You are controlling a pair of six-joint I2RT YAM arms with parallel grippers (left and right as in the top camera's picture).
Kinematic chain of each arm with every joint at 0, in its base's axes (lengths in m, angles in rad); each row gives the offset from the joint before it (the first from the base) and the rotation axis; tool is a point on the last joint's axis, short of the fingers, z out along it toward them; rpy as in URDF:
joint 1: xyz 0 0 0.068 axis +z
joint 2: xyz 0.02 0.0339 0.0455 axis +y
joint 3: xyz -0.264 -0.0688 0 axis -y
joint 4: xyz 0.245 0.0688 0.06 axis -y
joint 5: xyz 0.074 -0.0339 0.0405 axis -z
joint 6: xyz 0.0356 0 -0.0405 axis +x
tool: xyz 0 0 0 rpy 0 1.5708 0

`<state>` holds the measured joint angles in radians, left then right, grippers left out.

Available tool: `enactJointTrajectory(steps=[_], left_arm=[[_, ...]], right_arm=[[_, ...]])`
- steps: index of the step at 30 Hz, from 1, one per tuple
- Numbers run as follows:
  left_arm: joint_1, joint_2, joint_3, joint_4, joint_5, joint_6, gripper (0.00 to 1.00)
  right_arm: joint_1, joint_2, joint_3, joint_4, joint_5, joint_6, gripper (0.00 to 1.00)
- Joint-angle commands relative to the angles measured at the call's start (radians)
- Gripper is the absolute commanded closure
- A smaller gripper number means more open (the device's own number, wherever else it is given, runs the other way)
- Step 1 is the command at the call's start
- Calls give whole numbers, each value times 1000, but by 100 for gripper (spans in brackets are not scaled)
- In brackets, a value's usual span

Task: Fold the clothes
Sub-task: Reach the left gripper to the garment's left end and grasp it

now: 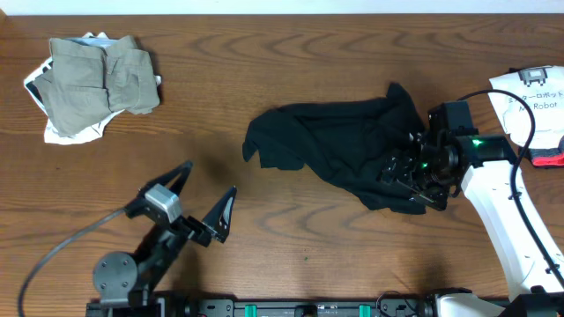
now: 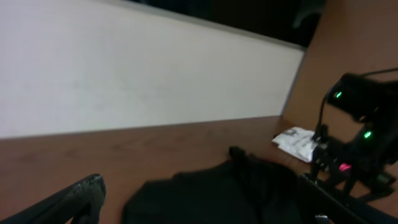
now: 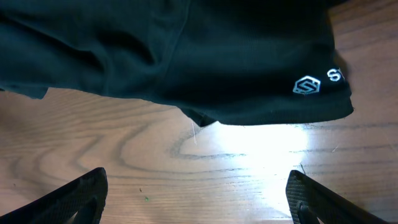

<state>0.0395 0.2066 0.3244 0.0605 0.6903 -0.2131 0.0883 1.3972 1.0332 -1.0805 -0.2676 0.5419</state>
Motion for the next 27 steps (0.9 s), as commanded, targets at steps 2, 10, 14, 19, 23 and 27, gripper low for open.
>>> enactJointTrajectory(steps=[2, 10, 14, 19, 23, 27], left_arm=[[5, 87, 59, 85, 68, -42, 2], [-3, 269, 228, -98, 72, -109, 2], [-48, 443, 421, -474, -113, -16, 2], [-126, 642, 568, -653, -185, -20, 2], [-178, 746, 579, -624, -23, -36, 2], [-192, 840, 579, -624, -9, -111, 2]], right_arm=[[5, 0, 10, -10, -6, 11, 10], [5, 0, 0, 12, -7, 11, 7], [5, 0, 0, 35, -6, 12, 7], [5, 0, 0, 42, -14, 30, 7], [5, 0, 0, 37, -14, 30, 7], [5, 0, 0, 32, -14, 26, 6]])
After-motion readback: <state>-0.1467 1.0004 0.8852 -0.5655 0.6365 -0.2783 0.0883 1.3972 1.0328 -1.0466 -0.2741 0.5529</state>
